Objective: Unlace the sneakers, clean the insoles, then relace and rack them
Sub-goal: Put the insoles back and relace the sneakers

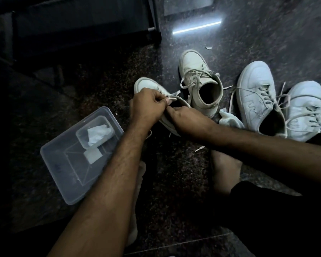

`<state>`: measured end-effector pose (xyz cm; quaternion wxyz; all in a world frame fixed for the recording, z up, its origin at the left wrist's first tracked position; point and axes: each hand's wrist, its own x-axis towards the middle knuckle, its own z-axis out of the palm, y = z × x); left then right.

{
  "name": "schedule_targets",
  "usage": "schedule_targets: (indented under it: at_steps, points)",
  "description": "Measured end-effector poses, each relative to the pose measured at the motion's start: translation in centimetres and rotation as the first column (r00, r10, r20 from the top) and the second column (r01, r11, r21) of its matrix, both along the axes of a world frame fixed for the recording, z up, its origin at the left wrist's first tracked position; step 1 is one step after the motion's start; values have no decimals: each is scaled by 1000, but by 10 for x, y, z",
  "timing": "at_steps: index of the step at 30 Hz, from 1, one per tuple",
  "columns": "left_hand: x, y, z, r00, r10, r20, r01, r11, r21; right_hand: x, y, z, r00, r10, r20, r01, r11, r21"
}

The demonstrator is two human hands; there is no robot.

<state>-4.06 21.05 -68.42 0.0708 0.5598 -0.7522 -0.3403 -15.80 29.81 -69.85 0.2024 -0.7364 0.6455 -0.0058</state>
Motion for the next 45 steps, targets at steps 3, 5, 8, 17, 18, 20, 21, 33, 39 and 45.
schedule_targets:
  at_steps: [3,5,8,17,18,20,21,33,39,45]
  points:
    - [7,-2,-4,998,48,-48,-44,996,77,-4,-4,-4,993,96,63,-98,995,27]
    - [7,1,-5,999,33,-21,-32,998,46,-11,2,3,991,128,-34,-129,991,-19]
    - [6,2,-6,1000,14,11,-14,1000,-9,-20,25,21,935,168,-313,-188,981,-36]
    - [-5,13,2,972,-173,156,204,955,-215,-8,18,-4,974,100,-205,-106,994,-20]
    - [-4,13,2,974,-166,154,197,956,-216,-8,15,-8,972,97,-212,-107,994,-35]
    - [-2,12,1,983,-133,123,155,969,-190,-4,12,-13,967,102,-232,-117,992,-50]
    - [-1,12,0,987,-121,110,139,974,-180,-2,10,-14,967,113,-228,-130,990,-62]
    - [-11,26,-7,982,-133,131,148,982,-116,-15,6,32,940,204,-273,-154,969,194]
    - [-9,25,-8,991,-92,96,101,991,-87,-16,0,-1,985,88,-149,-62,984,169]
    - [-9,25,-11,998,-41,47,44,997,-61,-31,25,-1,991,125,-44,-126,992,-15]
